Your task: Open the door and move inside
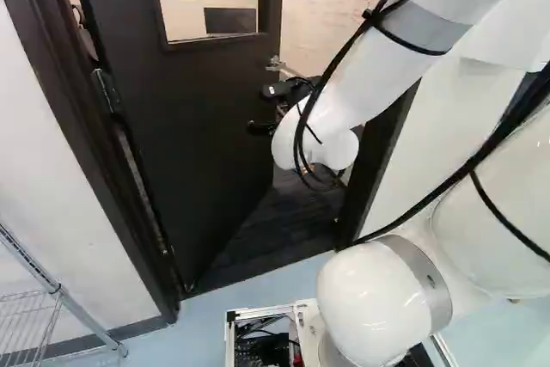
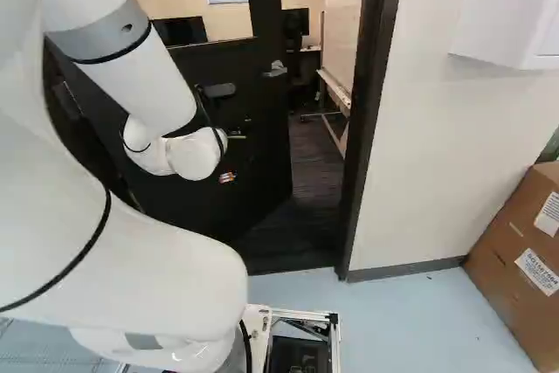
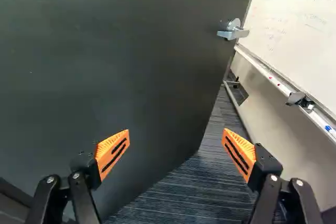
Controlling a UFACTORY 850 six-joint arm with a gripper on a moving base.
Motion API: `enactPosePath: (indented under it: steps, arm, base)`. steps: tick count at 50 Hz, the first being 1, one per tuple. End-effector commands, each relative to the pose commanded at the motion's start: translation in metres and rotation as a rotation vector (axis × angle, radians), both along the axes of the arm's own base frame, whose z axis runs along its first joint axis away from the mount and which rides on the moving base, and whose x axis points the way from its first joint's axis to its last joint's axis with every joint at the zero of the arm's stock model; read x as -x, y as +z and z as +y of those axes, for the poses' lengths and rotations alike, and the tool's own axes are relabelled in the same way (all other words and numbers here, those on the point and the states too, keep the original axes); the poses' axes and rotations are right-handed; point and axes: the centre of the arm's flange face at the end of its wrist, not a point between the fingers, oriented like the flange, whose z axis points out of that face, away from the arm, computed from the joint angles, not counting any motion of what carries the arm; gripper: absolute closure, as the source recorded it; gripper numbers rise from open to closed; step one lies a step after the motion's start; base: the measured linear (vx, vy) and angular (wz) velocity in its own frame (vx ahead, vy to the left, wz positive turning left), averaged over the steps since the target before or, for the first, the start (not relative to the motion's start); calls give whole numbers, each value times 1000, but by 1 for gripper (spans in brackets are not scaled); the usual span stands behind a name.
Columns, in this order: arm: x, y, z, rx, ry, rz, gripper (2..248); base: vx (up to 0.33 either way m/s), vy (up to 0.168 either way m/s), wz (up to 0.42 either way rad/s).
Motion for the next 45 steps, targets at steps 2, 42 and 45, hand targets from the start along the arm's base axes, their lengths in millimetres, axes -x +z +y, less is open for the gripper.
enactPosePath:
  steps: [2,42,45]
  arm:
    - [0,0,0,0,0,0,3]
    - [0,0,0,0,0,0,3]
    - [0,0,0,0,0,0,3]
  base:
    - [136,78,-7]
    - [117,82,-14]
    - [54,47,-19]
